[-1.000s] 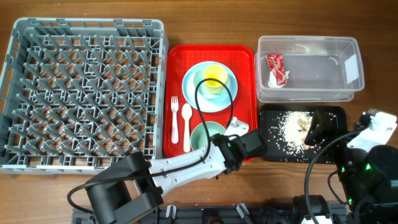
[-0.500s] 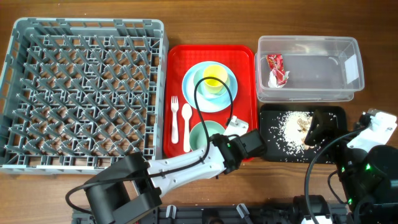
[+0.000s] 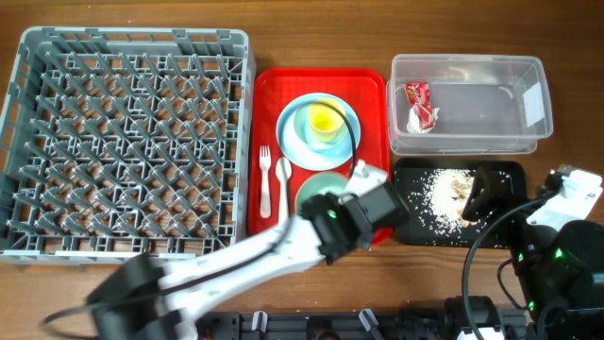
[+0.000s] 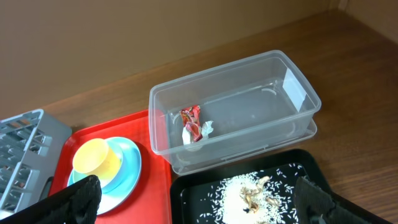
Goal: Sort waste into correct bins and load items into the dishwasher rack
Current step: 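Lift the green bowl and carry it over the dish rack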
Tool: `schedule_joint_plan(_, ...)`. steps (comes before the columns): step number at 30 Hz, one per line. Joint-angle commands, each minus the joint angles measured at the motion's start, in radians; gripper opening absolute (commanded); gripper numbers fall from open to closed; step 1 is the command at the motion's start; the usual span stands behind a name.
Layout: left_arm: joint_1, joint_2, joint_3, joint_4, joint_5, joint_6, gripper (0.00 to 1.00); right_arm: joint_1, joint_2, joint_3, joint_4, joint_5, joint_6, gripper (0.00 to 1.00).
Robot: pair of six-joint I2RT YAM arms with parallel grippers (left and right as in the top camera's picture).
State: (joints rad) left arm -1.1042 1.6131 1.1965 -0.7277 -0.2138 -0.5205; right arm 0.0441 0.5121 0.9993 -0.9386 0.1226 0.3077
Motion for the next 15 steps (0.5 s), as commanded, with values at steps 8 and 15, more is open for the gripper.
schedule_joint_plan(8, 0.634, -0.326, 0.275, -0.059, 0.820, 0.229, 0.04, -0.003, 0.001, 0.008, 0.002, -0.013, -0.018, 1.00)
schedule_joint_plan(15, 1.151, -0.119, 0.275, 0.241, 1.665, 0.177, 0.04, -0.003, 0.001, 0.008, 0.002, -0.013, -0.018, 1.00)
